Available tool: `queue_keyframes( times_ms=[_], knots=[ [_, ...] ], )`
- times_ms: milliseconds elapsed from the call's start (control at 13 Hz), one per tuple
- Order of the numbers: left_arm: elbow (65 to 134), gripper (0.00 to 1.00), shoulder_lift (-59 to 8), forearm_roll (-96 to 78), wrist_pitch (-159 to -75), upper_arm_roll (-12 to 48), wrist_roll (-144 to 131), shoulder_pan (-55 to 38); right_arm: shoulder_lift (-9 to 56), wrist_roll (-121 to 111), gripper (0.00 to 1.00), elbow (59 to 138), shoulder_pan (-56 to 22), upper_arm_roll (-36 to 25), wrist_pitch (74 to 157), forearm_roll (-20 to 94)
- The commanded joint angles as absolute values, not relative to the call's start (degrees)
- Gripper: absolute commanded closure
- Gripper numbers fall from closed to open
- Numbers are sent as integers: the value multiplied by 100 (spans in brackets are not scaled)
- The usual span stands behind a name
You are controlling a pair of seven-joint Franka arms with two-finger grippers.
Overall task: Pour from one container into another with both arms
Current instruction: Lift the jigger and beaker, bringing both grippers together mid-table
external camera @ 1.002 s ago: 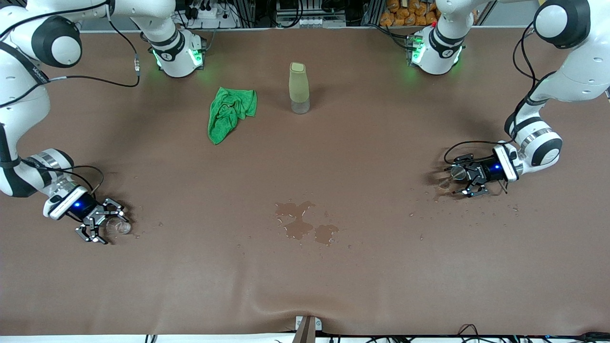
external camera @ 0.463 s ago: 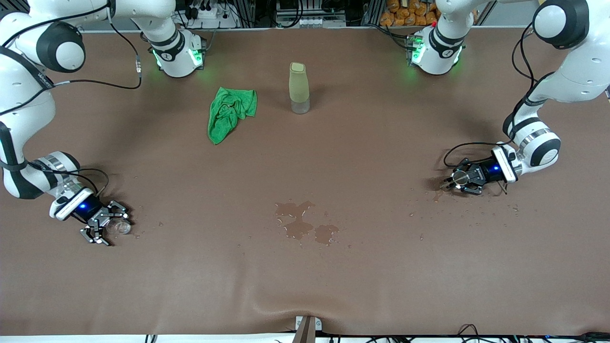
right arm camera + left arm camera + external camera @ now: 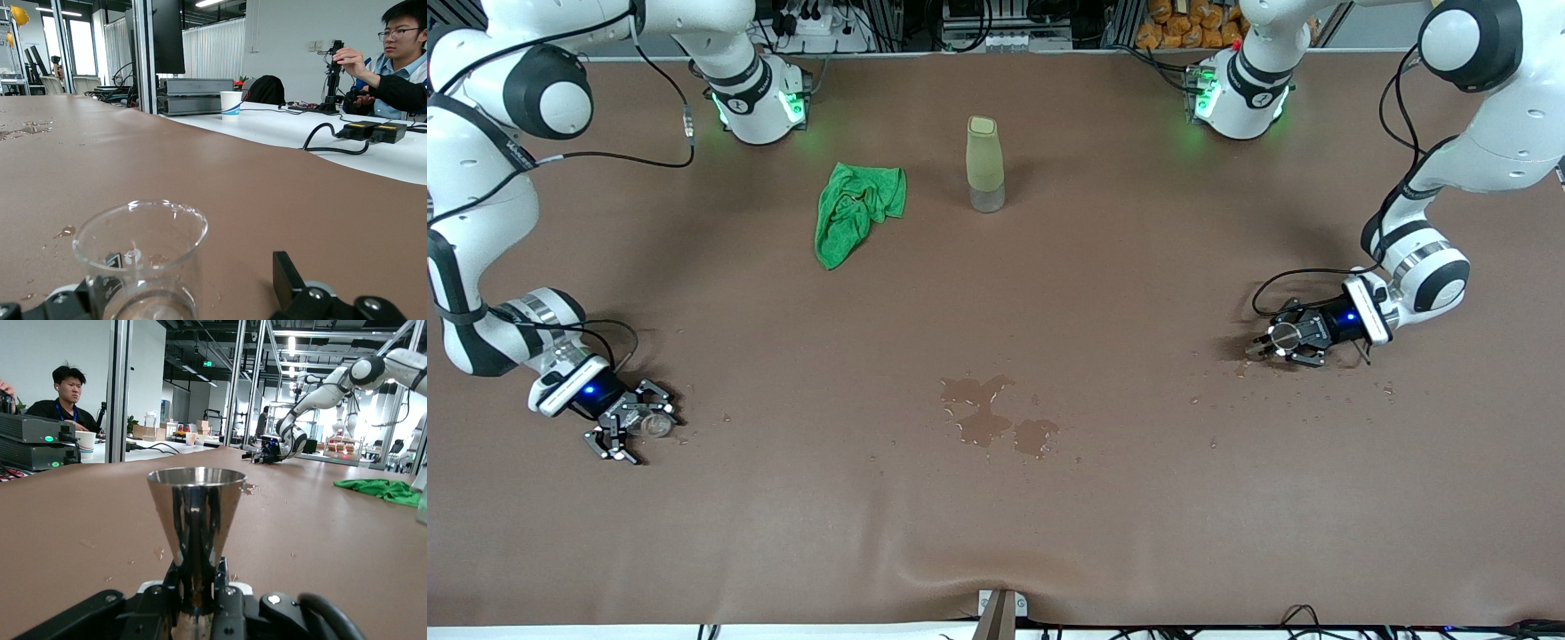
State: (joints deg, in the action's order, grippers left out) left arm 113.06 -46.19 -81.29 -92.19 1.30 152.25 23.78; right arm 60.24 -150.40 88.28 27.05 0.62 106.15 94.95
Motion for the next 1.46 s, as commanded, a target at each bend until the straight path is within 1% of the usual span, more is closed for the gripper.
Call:
queue_keyframes(
  times_ms=[0, 77, 154, 540, 617, 848, 1002, 1234, 1388],
  knots=[
    [11434, 100, -4097, -8253, -9255, 88, 14750, 2180, 6196, -15126, 40, 8649, 2619, 35, 10608, 9677],
    [11469, 100, -3939, -8262, -9272, 88, 14600, 2101, 6196, -15126, 80, 8640, 2619, 35, 10608, 9668],
    [11505, 100, -3737, -8253, -9351, 62, 14416, 2022, 6196, -15126, 100, 8640, 2610, 35, 10608, 9668],
    [11987, 100, -2385, -8253, -10053, 44, 13283, 1469, 6196, -15126, 100, 8587, 2602, 26, 10608, 9668],
    [12067, 100, -2199, -8253, -10159, 44, 13124, 1337, 6196, -15117, 100, 8535, 2602, 26, 10608, 9659],
    [12173, 100, -2074, -8427, -10248, 53, 13113, 960, 6161, -15056, 100, 8438, 2549, 35, 10608, 9650],
    [12269, 100, -2039, -9041, -10571, 61, 13139, 477, 6117, -15047, 100, 8385, 2426, 35, 10608, 9650],
    [12278, 100, -2083, -9859, -10924, 70, 13297, -174, 6091, -14916, 100, 8201, 2049, 35, 10608, 9668],
    [12270, 100, -2092, -10369, -11047, 62, 13499, -517, 5986, -14294, 100, 8165, 1698, 44, 10617, 9677]
  ],
)
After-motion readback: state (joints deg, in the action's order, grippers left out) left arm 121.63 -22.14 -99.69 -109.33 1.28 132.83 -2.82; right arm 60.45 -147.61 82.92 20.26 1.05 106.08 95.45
